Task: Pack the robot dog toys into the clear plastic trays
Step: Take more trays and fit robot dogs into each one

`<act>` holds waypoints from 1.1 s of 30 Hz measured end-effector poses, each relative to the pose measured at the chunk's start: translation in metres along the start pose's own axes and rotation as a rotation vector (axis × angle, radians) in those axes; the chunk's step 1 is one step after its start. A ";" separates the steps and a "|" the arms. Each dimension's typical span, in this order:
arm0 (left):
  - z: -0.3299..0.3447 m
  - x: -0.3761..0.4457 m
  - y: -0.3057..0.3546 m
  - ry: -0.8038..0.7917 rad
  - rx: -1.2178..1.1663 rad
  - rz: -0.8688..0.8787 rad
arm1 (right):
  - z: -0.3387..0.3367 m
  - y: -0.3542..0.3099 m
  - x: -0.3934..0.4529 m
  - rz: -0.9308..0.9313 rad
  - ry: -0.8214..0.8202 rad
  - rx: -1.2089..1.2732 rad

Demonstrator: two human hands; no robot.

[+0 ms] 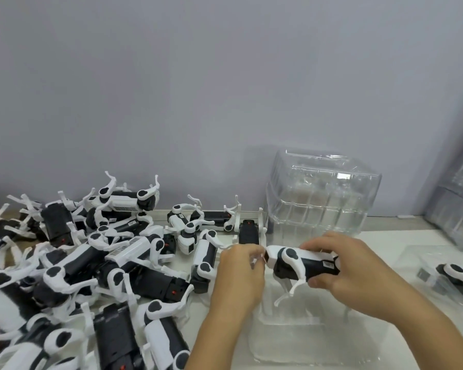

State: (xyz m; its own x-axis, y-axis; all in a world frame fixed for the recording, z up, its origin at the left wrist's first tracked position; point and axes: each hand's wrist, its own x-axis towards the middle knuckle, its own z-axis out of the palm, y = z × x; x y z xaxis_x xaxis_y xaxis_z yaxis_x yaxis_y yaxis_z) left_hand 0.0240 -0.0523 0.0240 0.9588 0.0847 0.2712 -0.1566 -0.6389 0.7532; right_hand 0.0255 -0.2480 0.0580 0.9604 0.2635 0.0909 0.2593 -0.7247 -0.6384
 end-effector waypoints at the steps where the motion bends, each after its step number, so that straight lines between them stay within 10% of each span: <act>1: 0.000 0.000 0.000 -0.006 -0.006 -0.003 | 0.000 0.002 0.000 -0.005 0.009 0.001; 24: 0.027 0.014 0.019 0.223 -0.168 -0.243 | -0.007 0.016 0.004 0.118 0.024 0.056; 33: 0.023 0.003 0.024 -0.071 -0.053 -0.212 | 0.002 0.021 0.000 0.108 0.131 0.124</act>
State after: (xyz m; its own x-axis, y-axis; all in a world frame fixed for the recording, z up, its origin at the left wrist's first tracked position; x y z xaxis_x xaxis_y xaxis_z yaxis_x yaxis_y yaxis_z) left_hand 0.0283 -0.0846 0.0288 0.9855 0.1578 0.0618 0.0401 -0.5716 0.8196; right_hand 0.0312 -0.2619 0.0428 0.9891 0.0977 0.1098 0.1470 -0.6586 -0.7380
